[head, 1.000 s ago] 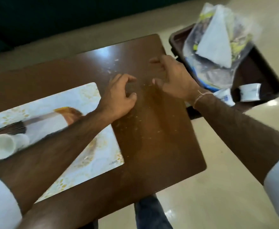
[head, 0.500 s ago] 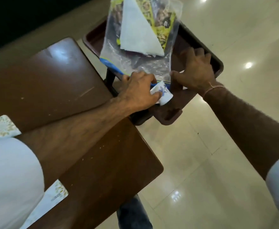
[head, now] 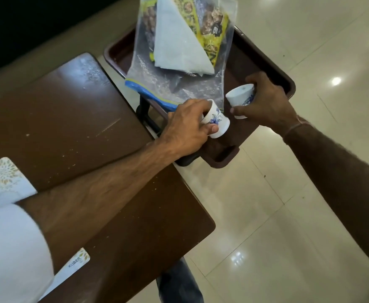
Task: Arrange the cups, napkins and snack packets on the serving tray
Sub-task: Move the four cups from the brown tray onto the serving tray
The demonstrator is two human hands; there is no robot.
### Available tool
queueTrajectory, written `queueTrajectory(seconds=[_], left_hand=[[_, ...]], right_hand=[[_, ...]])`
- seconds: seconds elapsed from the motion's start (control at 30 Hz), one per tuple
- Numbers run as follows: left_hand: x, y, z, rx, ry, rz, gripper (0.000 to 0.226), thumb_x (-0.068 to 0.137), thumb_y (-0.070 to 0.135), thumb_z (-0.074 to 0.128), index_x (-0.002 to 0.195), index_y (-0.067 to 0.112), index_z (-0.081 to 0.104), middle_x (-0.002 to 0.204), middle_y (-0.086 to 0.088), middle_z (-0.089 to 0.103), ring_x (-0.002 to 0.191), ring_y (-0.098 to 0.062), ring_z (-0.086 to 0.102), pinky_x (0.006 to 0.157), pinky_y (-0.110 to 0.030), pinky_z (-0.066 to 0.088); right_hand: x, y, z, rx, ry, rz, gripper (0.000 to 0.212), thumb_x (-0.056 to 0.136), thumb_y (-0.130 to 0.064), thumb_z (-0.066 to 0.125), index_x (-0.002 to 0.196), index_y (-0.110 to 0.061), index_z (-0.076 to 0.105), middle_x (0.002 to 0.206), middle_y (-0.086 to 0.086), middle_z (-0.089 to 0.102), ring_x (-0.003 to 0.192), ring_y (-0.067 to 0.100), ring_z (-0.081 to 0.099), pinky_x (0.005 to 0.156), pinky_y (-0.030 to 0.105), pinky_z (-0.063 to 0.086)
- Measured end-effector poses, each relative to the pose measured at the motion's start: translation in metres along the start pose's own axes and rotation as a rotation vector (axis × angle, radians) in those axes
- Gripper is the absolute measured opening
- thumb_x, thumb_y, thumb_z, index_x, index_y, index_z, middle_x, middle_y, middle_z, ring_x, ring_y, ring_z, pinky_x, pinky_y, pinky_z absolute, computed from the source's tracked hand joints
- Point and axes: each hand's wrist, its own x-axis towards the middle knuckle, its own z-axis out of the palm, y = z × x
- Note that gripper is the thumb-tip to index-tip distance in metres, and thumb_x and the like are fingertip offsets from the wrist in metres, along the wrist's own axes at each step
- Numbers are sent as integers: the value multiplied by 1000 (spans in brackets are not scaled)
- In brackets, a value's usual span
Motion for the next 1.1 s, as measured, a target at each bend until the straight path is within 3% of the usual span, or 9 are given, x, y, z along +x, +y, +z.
queueTrajectory(seconds=[0.17, 0.33, 0.5, 0.6, 0.7, 0.77, 0.87, 1.0, 1.1], left_hand=[[-39, -20, -47, -113, 125, 12, 38, 70, 20, 87, 88, 20, 53, 111, 1, 54, 104, -13, 52, 83, -23, 41], [-104, -60, -108, -87, 163, -51, 66, 63, 18, 90, 113, 33, 50, 112, 19, 50, 103, 1, 51, 79, -17, 44], [-183, -102, -149, 47, 211, -247, 77, 63, 29, 93, 127, 30, 51, 120, 13, 44, 111, -9, 49, 76, -8, 33], [-234, -123, -153, 80, 333, -403, 70, 64, 40, 91, 122, 28, 53, 118, 8, 49, 108, -12, 50, 76, -16, 37], [-278, -144, -155, 172, 413, -519, 69, 68, 52, 84, 122, 27, 50, 123, 0, 52, 108, -15, 52, 79, -25, 41], [-307, -162, -157, 214, 446, -560, 69, 68, 56, 82, 120, 23, 49, 122, -4, 52, 106, -19, 55, 75, -26, 41], [-344, -183, -158, 174, 530, -681, 71, 66, 56, 82, 117, 20, 48, 116, -4, 57, 101, -23, 60, 72, -27, 41], [-379, -196, -150, -25, 705, -910, 71, 61, 54, 85, 111, 23, 45, 107, -1, 64, 96, -26, 64, 71, -35, 51], [-390, -197, -140, -194, 898, -1026, 75, 63, 47, 87, 122, 22, 47, 116, 0, 66, 105, -28, 64, 76, -28, 44]], right_hand=[[-40, -52, 9, 193, 74, -152, 71, 66, -32, 86, 127, -15, 54, 114, -3, 65, 99, 10, 57, 82, 22, 48], [-86, -113, 43, 302, 12, -212, 67, 67, -26, 87, 125, -22, 53, 108, -14, 61, 92, -4, 55, 75, 8, 44], [-131, -178, 93, 392, -85, -279, 67, 69, -27, 88, 125, -25, 52, 111, -18, 65, 97, -4, 61, 83, 6, 46], [-156, -221, 128, 428, -113, -319, 70, 67, -28, 90, 122, -25, 48, 109, -21, 61, 100, -4, 61, 83, 11, 50], [-176, -261, 159, 412, -163, -384, 80, 67, -34, 89, 132, -33, 41, 126, -9, 58, 110, 7, 59, 91, 20, 52], [-188, -288, 180, 365, -240, -431, 86, 69, -40, 87, 139, -42, 38, 135, -5, 52, 115, 8, 52, 91, 12, 43], [-202, -325, 207, 266, -277, -471, 77, 67, -46, 87, 134, -39, 50, 123, 0, 50, 104, 9, 50, 77, 0, 30], [-226, -375, 241, 200, -272, -506, 74, 63, -47, 88, 126, -31, 54, 116, 5, 50, 96, 16, 54, 79, 18, 49], [-248, -406, 268, 160, -308, -523, 75, 62, -44, 89, 126, -30, 53, 119, 6, 48, 100, 25, 59, 87, 33, 54]])
